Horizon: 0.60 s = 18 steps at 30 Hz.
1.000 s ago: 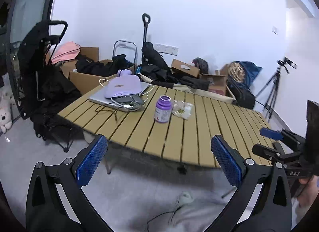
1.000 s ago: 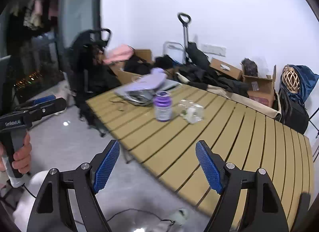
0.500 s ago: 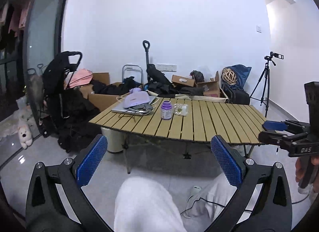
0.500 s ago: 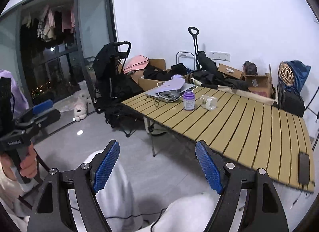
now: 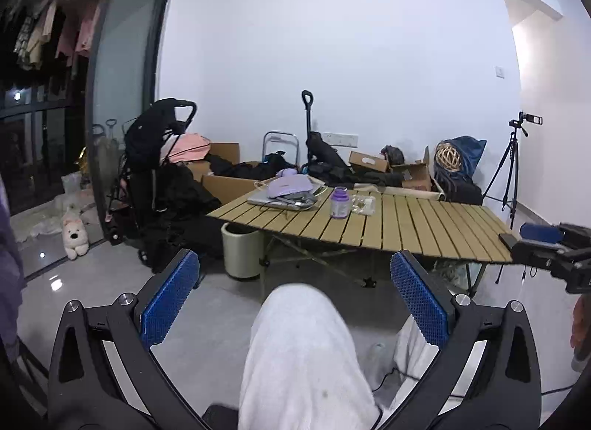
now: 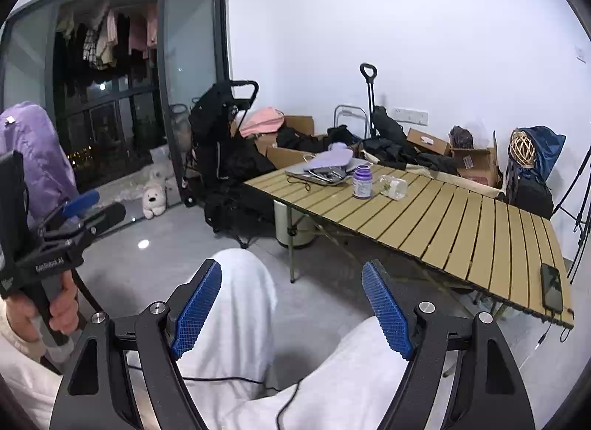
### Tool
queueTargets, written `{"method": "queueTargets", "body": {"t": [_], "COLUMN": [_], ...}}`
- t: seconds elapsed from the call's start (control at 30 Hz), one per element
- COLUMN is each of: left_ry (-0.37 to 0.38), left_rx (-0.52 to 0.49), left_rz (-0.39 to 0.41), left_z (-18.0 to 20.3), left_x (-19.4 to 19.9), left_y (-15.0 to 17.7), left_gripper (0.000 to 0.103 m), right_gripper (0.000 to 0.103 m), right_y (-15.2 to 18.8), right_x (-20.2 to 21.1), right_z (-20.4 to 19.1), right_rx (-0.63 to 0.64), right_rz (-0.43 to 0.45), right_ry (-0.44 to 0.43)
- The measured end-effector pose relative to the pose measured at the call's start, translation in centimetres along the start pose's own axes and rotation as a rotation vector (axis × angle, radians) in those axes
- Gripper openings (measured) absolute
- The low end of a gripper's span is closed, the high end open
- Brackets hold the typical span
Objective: Organize rigid objects
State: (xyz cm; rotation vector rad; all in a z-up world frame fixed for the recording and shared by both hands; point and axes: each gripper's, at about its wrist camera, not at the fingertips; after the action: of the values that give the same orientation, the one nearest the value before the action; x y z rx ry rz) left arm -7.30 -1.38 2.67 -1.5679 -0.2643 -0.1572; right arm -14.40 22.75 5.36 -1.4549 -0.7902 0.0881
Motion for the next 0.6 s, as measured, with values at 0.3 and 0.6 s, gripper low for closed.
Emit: {"method": "queueTargets", "body": {"t": [0.3,0.6], "left_ry": [0.012,0.001], "left_rx": [0.059,0.11], "left_rz": [0.091,0.039], "left_z": [-1.1,-2.0], "left_x": [3.9,2.2], "left_y": [0.9,1.7], "left_gripper": [0.103,0.103], "right_gripper": [0.083,0.083], "right_y": [2.9,3.4], "right_x": [3.3,2.5], "right_z": [-4.2,-6.0], "right_rx": [0.057,0.082], "right_rz": [0.089,0.081], "right_ry": [0.031,-0.01]}}
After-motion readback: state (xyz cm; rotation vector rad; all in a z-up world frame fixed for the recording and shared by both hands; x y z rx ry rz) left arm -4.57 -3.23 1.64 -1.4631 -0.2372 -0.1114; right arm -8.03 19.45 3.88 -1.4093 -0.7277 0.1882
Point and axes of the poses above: each gripper's, at about its wrist camera, not at the fingertips, and x roughly against the way its jaws point, z to its right, y to its underside, and after that the axes turned 2 degrees about -x, right-handed
